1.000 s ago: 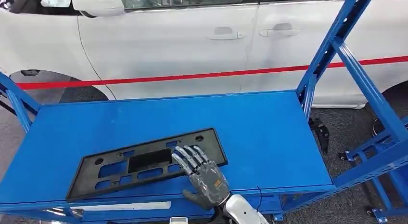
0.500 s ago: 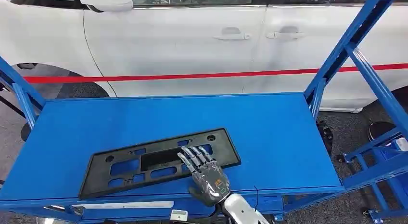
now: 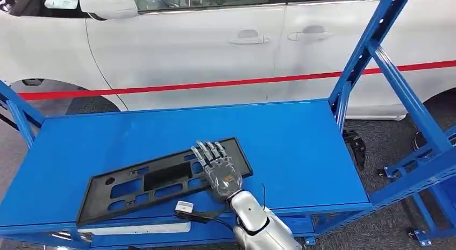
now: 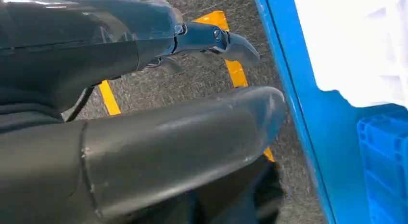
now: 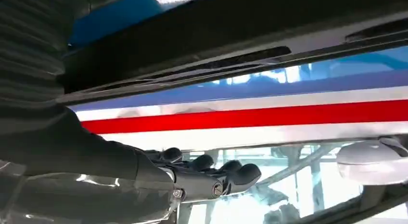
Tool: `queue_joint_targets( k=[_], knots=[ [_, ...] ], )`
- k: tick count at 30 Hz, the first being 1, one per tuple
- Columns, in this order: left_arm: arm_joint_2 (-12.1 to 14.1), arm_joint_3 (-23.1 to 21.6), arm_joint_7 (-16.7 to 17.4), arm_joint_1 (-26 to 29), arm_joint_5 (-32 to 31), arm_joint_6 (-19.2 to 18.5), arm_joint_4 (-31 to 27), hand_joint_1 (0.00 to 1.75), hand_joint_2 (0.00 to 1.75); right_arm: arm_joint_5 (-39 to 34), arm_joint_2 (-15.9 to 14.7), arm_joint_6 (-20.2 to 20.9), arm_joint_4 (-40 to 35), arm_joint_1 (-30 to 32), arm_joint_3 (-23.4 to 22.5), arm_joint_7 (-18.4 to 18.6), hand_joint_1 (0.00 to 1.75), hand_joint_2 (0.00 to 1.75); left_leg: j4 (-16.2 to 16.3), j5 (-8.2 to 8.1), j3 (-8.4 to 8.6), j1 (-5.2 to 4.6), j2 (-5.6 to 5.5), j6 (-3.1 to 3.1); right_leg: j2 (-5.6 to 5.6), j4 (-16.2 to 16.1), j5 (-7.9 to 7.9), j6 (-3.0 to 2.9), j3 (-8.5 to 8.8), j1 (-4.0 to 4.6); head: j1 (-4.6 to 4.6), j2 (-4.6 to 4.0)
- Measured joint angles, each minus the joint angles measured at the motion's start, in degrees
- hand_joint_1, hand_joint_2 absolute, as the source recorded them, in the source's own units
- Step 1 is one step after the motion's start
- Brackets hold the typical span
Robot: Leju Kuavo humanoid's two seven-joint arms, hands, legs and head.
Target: Take the parts from the cabinet and place them on the table.
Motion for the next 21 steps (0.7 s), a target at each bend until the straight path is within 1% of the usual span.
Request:
queue_joint_targets(
  k=[1,2,3,4,5,7,8,9,10,11,12,13,14,15,16,17,18,19,20,21],
  knots=[
    [0.0,-0.1,0.0,0.0,0.0,0.0,0.0,0.0,0.0,0.0,0.4,0.0,0.7,-0.5,0.0,0.2,1.24,1.75,-4.0,2.43,1.93,0.0,0.01,0.11,0.07,0.1,-0.05,0.03,0.12,-0.01,-0.02,0.0],
    [0.0,-0.2,0.0,0.0,0.0,0.0,0.0,0.0,0.0,0.0,0.7,0.0,1.3,-0.9,0.0,0.2,1.75,1.75,-9.8,5.21,4.8,0.0,0.02,0.3,0.13,0.1,-0.12,0.13,0.27,-0.01,0.0,0.0],
    [0.0,-0.2,0.0,-0.1,0.0,0.0,0.0,0.0,0.0,0.2,0.9,0.1,1.9,-1.2,0.0,0.2,1.75,1.75,-14.8,6.96,7.31,0.0,0.07,0.59,0.16,0.2,-0.21,0.28,0.34,0.01,-0.02,0.0],
    [0.0,-0.2,0.0,-0.2,0.0,0.0,0.0,0.0,0.0,0.1,1.2,0.4,2.4,-1.5,0.0,0.2,1.75,1.75,-16.3,5.95,7.84,-0.29,0.08,0.95,0.16,0.4,-0.33,0.55,0.23,0.39,0.02,0.0],
    [0.0,-0.3,0.0,-0.3,-0.1,-0.1,0.0,0.0,0.0,-0.2,1.3,0.9,3.1,-1.8,0.0,0.0,1.75,1.75,-16.4,6.33,7.8,-0.47,-0.04,1.4,0.27,0.3,-0.25,0.87,0.07,0.4,0.11,0.0],
    [0.0,-0.3,0.0,-0.2,-0.1,-0.3,0.0,0.0,0.0,-1.3,1.9,2.1,4.4,-2.6,0.0,-0.9,1.75,1.75,-16.3,6.42,7.59,-0.6,-0.04,1.83,0.29,0.1,-0.02,1.39,0.07,0.31,0.06,0.0],
    [-0.1,-0.3,0.0,-0.2,0.0,-0.3,0.0,0.0,0.0,-1.7,2.1,2.2,4.8,-2.8,0.0,-1.4,1.75,1.75,-16.7,6.77,7.7,-0.23,-0.03,2.34,0.32,0.1,-0.03,1.76,0.08,0.51,0.09,0.0],
    [-0.4,-0.3,0.0,-0.3,0.0,-0.3,0.0,0.0,0.0,-2.0,2.2,2.2,5.1,-2.9,0.0,-1.7,1.75,1.75,-17.0,7.13,7.84,0.05,0.21,2.82,0.22,1.1,-0.58,2.18,-0.15,0.27,0.06,0.0],
    [-0.3,-0.3,0.1,-0.3,0.0,-0.3,0.0,0.0,0.0,-2.4,2.2,2.0,5.4,-2.8,0.0,-2.0,1.75,1.75,-17.1,7.2,7.76,0.05,0.19,3.19,0.2,3.2,-2.33,2.47,-1.21,0.31,0.31,0.0],
    [-0.3,-0.3,0.2,-0.3,0.0,-0.2,0.0,0.0,0.0,-2.7,2.1,1.7,5.8,-2.8,0.0,-2.3,1.75,1.75,-17.1,7.23,7.57,0.04,0.18,3.32,0.22,7.0,-4.7,2.61,-3.07,0.19,0.57,0.0],
    [-0.3,-0.3,0.2,-0.3,0.1,-0.2,0.0,0.0,0.0,-2.9,2.1,1.4,5.9,-2.6,0.0,-2.4,1.75,1.75,-17.0,7.25,7.41,-0.01,0.19,3.36,0.21,11.8,-7.08,2.77,-5.45,0.05,0.57,0.0],
    [-0.3,-0.3,0.4,-0.2,0.1,-0.2,0.0,0.0,0.0,-3.2,1.9,1.1,6.0,-2.5,0.0,-2.6,1.75,1.75,-17.0,7.27,7.24,-0.04,0.2,3.38,0.2,16.3,-8.74,2.92,-7.69,-0.03,0.55,0.0],
    [-0.3,-0.3,0.4,-0.1,0.2,-0.2,0.0,0.0,0.0,-3.2,1.8,1.0,6.0,-2.3,0.0,-2.7,1.75,1.75,-17.0,7.27,7.22,-0.04,0.2,3.38,0.19,18.2,-8.77,2.97,-8.69,-0.1,0.57,0.0],
    [-0.3,-0.3,0.4,-0.1,0.2,-0.2,0.0,0.0,0.0,-3.3,1.6,0.9,6.0,-2.3,0.0,-2.9,1.75,1.75,-16.9,7.26,7.31,-0.04,0.18,3.37,0.18,17.2,-7.4,2.98,-8.21,-0.17,0.59,0.0],
    [-0.3,-0.3,0.4,-0.1,0.2,-0.2,0.0,0.0,0.0,-3.4,1.5,1.0,6.0,-2.2,0.0,-2.9,1.75,1.75,-16.9,7.19,7.44,-0.02,0.1,3.26,0.15,13.7,-4.94,2.89,-6.48,-0.2,0.57,0.0],
    [-0.4,-0.3,0.5,-0.1,0.2,-0.2,0.0,0.0,0.0,-3.4,1.4,1.2,6.1,-2.0,0.0,-2.9,1.75,1.75,-16.8,7.1,7.52,-0.02,-0.02,3.12,0.1,8.8,-2.29,2.69,-4.01,-0.21,0.61,0.0],
    [-0.4,-0.3,0.5,-0.1,0.2,-0.2,0.0,0.0,0.0,-3.4,1.3,1.1,6.2,-1.7,0.0,-2.9,1.75,1.75,-16.7,6.97,7.57,-0.02,-0.1,2.93,0.07,3.0,0.12,2.35,-1.13,-0.18,0.74,0.0],
    [-0.5,-0.3,0.5,-0.1,0.2,-0.2,0.0,0.0,0.0,-3.4,1.2,1.0,6.2,-1.8,0.1,-3.0,1.75,1.75,-16.5,6.87,7.48,-0.25,-0.12,2.67,0.08,0.8,-0.59,2.04,-0.22,0.0,0.81,0.0],
    [-0.5,-0.3,0.5,-0.1,0.2,-0.2,0.0,0.0,0.0,-3.4,1.3,1.0,6.2,-1.9,0.2,-3.1,1.75,1.75,-16.3,6.78,7.24,-0.4,-0.16,2.27,0.1,0.6,-0.25,1.82,-0.45,0.12,0.72,0.0],
    [-0.5,-0.3,0.5,-0.2,0.2,-0.2,0.0,0.0,0.0,-3.4,1.2,1.0,6.1,-1.9,0.2,-3.1,1.75,1.75,-16.4,6.85,7.22,-0.4,-0.15,1.89,0.13,0.7,-0.26,1.66,-0.58,0.12,0.63,0.0]
  ],
)
